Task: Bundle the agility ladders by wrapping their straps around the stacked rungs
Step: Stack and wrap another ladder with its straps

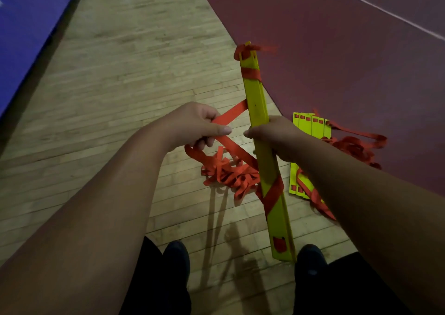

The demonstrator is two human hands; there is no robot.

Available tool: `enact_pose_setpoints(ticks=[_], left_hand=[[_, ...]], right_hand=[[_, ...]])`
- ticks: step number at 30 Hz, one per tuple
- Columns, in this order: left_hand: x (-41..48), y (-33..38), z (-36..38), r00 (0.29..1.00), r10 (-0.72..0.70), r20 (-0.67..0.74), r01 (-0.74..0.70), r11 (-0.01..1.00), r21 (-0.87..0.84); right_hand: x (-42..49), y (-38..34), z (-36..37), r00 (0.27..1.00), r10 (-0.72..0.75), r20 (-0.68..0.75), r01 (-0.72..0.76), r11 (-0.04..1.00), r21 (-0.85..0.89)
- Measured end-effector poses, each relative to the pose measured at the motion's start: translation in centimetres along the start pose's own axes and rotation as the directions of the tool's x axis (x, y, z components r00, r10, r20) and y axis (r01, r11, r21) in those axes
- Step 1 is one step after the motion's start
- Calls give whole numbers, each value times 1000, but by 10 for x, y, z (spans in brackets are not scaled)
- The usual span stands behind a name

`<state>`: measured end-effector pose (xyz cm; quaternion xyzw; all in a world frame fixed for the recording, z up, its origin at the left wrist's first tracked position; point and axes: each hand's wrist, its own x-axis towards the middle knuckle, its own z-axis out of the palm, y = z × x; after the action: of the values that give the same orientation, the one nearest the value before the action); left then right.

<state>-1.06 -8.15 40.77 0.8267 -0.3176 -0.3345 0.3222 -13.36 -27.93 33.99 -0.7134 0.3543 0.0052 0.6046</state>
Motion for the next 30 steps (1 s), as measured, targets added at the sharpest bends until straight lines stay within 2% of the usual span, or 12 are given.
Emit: enact_pose_setpoints(ticks=[3,7,10,14,18,21,24,26,30], left_hand=[[-2,-2,-2,997,8,71,-10,1000,18],[-1,-7,-1,997,-7,82,1,998,64],[3,-9,3,997,-13,81,8,998,65],[7,-8,5,997,-23,78,18,998,64],[7,-8,6,995,-30,97,25,999,48],[8,-6,6,994,-34,102,34,999,8],[9,-4,6,994,-41,99,48,996,-69],[11,-3,10,995,-50,87,57,996,-74],[20,-5,22,995,-99,12,99,990,-98]], right_hand=[[3,2,2,997,46,59,-56,983,178],[4,-3,1,1000,22,22,-21,999,-45],[-1,-10,3,987,89,134,-72,989,-126],[-1,-7,2,957,56,285,4,979,-204],[1,-2,4,965,-1,262,51,982,-184],[-1,0,16,985,-81,151,111,973,-204],[-3,-2,27,992,-114,56,121,985,-127],[-6,-3,29,988,-125,89,136,983,-125],[-14,-9,30,952,-166,257,216,960,-176]])
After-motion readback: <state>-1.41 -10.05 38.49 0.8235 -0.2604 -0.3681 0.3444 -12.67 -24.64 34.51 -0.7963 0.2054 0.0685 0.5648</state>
